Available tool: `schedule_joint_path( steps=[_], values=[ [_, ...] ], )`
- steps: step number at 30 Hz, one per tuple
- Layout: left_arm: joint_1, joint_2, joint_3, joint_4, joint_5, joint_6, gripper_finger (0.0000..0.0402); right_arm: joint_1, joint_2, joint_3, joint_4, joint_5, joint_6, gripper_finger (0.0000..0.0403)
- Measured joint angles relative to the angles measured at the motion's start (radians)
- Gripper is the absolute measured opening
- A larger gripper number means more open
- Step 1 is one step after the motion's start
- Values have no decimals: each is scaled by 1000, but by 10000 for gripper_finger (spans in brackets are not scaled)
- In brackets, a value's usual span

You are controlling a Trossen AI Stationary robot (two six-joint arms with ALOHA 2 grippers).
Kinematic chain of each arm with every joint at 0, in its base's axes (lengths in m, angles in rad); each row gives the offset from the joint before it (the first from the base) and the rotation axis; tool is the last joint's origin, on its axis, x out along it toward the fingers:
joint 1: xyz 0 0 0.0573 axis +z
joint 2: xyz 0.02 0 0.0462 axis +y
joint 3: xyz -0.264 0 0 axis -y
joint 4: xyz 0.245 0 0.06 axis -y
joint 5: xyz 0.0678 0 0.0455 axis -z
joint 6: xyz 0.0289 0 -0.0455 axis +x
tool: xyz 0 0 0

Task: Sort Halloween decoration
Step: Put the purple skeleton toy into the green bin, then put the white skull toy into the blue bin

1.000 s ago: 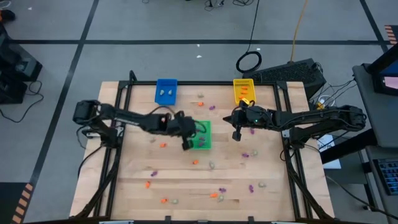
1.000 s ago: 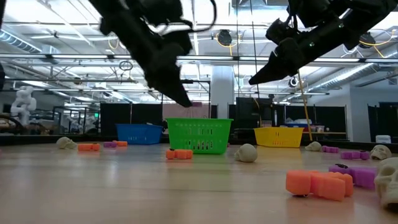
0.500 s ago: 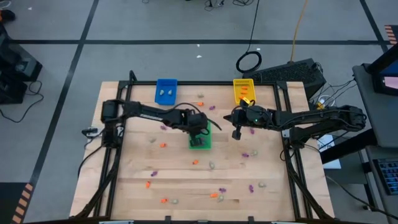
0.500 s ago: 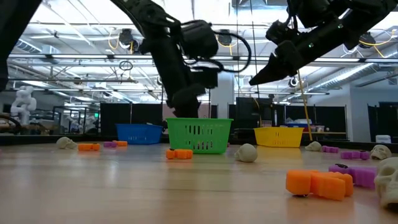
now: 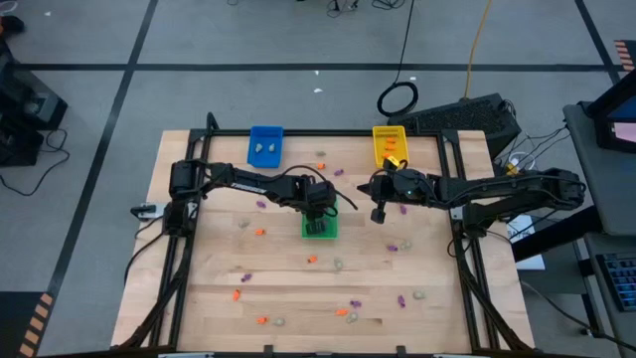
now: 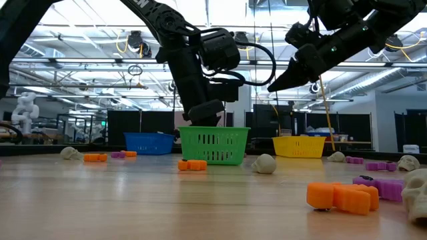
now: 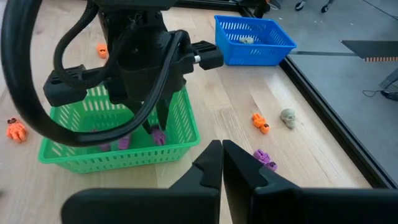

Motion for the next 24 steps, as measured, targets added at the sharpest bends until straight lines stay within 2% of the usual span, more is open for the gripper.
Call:
schedule_joint_path(
  steps=[3,6,9,14,20,24],
  values=[
    [-1,-9,0,-11,16,22,109,0,0,0,0,0,0,0],
    [-9,-42,0,-32,-8,37,112,0,0,0,0,0,-3,0],
    [-14,-88,0,-56,-48,48,87,0,0,0,0,-2,-8,0],
    [-27,-187,-20,-63,-69,69,12,0,4,0,-2,-4,-1,0],
    [-55,-278,-91,-66,-134,66,1,0,11,0,-9,-6,27,0],
    [-68,-328,-161,-55,-143,27,0,0,10,0,-11,-7,41,0]
  ],
)
